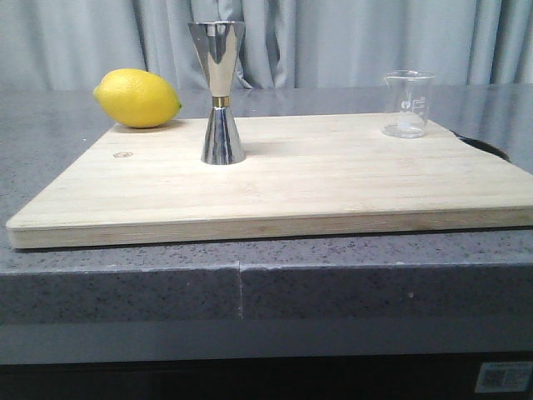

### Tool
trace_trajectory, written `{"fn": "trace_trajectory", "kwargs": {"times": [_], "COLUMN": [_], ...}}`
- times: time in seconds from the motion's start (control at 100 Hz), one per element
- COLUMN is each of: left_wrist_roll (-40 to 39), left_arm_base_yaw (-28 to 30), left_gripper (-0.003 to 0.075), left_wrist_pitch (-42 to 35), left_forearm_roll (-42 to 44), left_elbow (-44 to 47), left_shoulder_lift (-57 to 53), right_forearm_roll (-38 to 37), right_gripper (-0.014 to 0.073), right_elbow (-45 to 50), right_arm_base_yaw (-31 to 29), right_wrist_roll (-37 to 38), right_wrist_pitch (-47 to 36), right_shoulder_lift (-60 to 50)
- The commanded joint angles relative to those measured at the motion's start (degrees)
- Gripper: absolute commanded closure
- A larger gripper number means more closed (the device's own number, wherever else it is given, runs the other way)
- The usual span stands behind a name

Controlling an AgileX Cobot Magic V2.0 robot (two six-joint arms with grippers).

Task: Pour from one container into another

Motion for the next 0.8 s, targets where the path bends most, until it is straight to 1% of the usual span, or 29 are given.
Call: {"fn": "trace_trajectory", "kwargs": {"times": [0.0, 0.12, 0.25, 0.36, 0.62, 0.66, 0.79], "left_wrist_roll": [-0.2, -0.2, -0.2, -0.2, -0.2, -0.2, -0.2], "left_arm_base_yaw": [-0.5, -0.5, -0.5, -0.5, -0.5, -0.5, -0.5], "left_gripper": [0.0739, 0.0739, 0.0739, 0.0739, 0.0739, 0.0739, 0.0739], "left_wrist_pitch": [-4.7, -4.7, -4.7, -4.7, -4.7, -4.7, -4.7], "left_forearm_roll": [0.0, 0.0, 0.0, 0.0, 0.0, 0.0, 0.0], "left_elbow": [1.7, 1.7, 1.7, 1.7, 1.7, 1.7, 1.7], "left_shoulder_lift": [-1.3, -1.3, -1.3, -1.3, -1.3, -1.3, -1.3], "right_forearm_roll": [2.3, 4.8, 9.4, 10.4, 10.9, 11.1, 11.1], "right_gripper": [0.0652, 0.0652, 0.0652, 0.0652, 0.0652, 0.0652, 0.0652], "right_elbow": [3.6, 10.9, 17.4, 21.2, 28.1, 27.9, 27.9], "right_arm_base_yaw": [-0.1, -1.3, -6.5, -9.4, -9.4, -9.4, -9.6], "right_wrist_roll": [-2.3, -2.3, -2.3, -2.2, -2.1, -2.1, -2.1], "right_wrist_pitch": [-10.4, -15.6, -18.8, -21.4, -26.6, -25.0, -25.0], "right_shoulder_lift": [-1.0, -4.7, -7.1, -7.1, -7.1, -7.1, -7.1]}}
